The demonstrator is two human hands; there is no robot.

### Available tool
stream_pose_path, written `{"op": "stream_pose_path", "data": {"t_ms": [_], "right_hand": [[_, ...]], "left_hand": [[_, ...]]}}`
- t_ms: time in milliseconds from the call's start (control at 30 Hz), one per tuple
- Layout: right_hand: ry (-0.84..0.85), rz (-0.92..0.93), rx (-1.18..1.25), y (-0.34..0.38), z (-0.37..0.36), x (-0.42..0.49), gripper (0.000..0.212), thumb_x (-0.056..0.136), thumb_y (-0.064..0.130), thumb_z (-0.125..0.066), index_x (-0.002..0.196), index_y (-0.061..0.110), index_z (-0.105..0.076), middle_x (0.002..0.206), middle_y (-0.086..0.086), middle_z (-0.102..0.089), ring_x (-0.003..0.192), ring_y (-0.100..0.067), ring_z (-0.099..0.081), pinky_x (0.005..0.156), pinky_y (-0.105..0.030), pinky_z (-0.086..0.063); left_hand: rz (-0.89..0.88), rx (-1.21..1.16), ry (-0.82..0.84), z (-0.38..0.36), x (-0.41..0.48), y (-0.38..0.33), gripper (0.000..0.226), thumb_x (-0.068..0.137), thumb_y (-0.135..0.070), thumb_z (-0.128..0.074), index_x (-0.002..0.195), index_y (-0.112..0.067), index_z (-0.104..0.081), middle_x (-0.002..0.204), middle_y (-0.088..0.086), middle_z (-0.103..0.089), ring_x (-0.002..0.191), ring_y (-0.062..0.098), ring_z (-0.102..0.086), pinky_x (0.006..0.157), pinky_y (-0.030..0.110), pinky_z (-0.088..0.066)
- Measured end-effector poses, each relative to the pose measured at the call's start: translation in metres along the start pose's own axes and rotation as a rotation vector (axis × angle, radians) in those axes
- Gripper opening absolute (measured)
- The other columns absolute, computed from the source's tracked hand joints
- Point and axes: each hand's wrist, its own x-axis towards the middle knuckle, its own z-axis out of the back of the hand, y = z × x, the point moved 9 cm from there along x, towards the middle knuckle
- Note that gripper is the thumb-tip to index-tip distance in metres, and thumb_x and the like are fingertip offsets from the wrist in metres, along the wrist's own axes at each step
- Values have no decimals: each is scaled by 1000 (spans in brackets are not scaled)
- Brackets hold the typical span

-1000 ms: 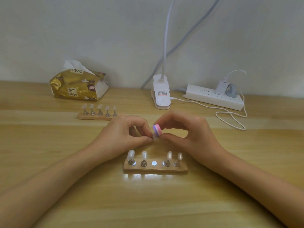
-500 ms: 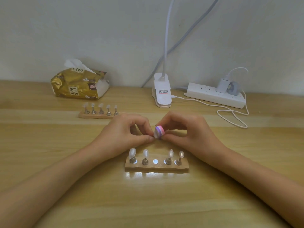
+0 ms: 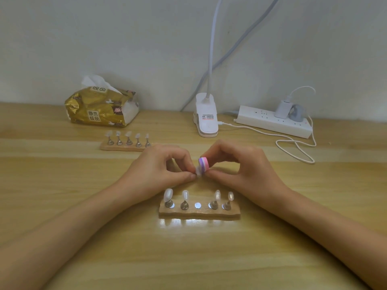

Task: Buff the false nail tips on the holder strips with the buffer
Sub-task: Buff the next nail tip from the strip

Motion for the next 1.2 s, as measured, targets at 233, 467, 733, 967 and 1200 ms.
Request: {"op": "stream_pose_path", "data": {"t_ms": [233,467,733,967,1200], "right_hand": [[-19,42,-27,2,2,0,11,84,4,-78,92,4,-71,89,0,-74,86,-10,-72,84,-22,-56],[-30,59,-40,5,4,0,11,84,4,-78,92,4,-71,89,0,-73,86,-9,-71,83,-20,-55],[-14,-1,-16,-2,3,-1,10,84,3,-78,91,6,-71,88,1,-73,86,-11,-71,84,-22,-56],[3,48,-71,2,0,-1,10,84,7,-79,91,7,-72,89,3,-73,87,-9,-70,83,-21,-54],[-13,74,-86,4,1,0,13,83,4,-79,95,6,-74,92,3,-75,91,-7,-71,84,-19,-53]], "left_hand": [[11,2,0,1,-1,-1,16,74,-18,-84,70,-27,-71,75,-16,-68,57,-1,-58,61,24,-43],[7,9,1,1,0,0,16,74,-18,-83,69,-26,-71,76,-14,-68,57,0,-56,58,20,-40],[7,2,44,-1,1,0,18,73,-18,-85,69,-29,-71,75,-15,-68,58,-1,-56,58,14,-41],[-5,-9,30,0,0,0,15,73,-22,-85,70,-28,-71,77,-13,-68,57,1,-55,60,25,-44],[-17,-1,15,1,-1,-3,19,75,-16,-83,69,-29,-71,78,-12,-67,57,2,-54,60,24,-43]]}}
